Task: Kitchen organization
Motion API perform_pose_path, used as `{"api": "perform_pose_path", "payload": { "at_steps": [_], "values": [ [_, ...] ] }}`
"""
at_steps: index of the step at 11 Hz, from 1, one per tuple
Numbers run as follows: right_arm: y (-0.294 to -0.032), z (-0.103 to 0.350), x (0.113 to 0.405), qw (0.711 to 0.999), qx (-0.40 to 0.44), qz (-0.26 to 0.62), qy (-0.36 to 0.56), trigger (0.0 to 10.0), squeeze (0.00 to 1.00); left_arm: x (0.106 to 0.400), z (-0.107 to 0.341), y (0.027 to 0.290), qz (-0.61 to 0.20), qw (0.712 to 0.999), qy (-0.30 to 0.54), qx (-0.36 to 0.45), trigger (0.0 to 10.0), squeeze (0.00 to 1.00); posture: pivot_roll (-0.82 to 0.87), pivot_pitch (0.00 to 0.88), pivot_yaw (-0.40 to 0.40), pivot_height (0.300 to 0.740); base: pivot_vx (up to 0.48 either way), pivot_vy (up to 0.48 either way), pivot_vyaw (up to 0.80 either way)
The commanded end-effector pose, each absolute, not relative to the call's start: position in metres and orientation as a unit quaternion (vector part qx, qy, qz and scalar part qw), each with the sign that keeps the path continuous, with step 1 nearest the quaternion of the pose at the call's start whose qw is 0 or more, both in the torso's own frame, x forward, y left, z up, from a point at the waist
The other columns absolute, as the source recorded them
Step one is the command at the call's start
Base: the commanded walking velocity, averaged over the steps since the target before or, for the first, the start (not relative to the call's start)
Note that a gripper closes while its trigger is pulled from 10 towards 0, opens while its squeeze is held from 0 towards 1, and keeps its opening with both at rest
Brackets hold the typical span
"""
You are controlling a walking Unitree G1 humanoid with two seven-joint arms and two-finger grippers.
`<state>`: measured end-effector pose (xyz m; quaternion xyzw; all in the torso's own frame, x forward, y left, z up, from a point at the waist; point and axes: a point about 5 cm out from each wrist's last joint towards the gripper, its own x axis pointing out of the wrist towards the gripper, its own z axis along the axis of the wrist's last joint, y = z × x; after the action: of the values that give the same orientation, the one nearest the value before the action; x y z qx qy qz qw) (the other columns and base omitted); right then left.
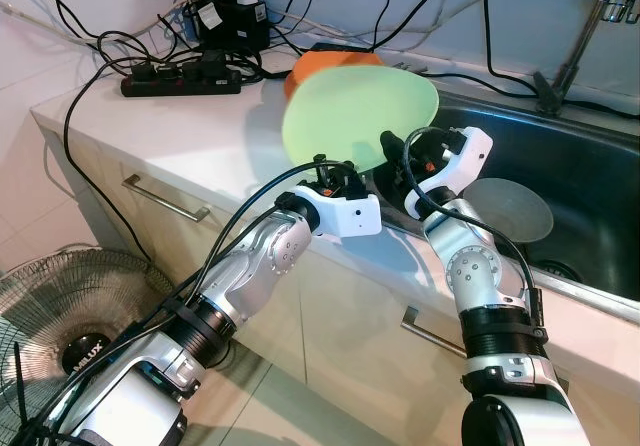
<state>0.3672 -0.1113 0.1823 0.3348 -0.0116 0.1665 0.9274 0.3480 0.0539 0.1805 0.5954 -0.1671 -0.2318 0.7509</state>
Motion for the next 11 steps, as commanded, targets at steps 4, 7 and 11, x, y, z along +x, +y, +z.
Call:
{"api": "perform_pose_path", "payload": {
  "at_steps": [4,7,11],
  "values": [
    [-0.1037,0.1961,0.37,0.923,0.335,0.189,-0.031,0.0,0.0,0.3452,0.1921,0.0475,-0.23,0.736,-0.206,0.603,10.0,0.0,0.15,0.0,0.029,0.74,0.0,0.0,0.0],
    [-0.1013,0.1947,0.3694,0.921,0.338,0.193,-0.027,0.0,0.0,0.3445,0.1924,0.0474,-0.228,0.732,-0.212,0.606,10.0,0.06,0.15,0.0,0.03,0.74,0.0,0.0,0.0],
    [-0.096,0.1927,0.3679,0.916,0.346,0.2,-0.02,0.0,0.0,0.3442,0.1975,0.0472,-0.215,0.729,-0.229,0.607,10.0,1.0,0.15,0.0,0.028,0.74,0.0,0.0,0.0]
  ]
}}
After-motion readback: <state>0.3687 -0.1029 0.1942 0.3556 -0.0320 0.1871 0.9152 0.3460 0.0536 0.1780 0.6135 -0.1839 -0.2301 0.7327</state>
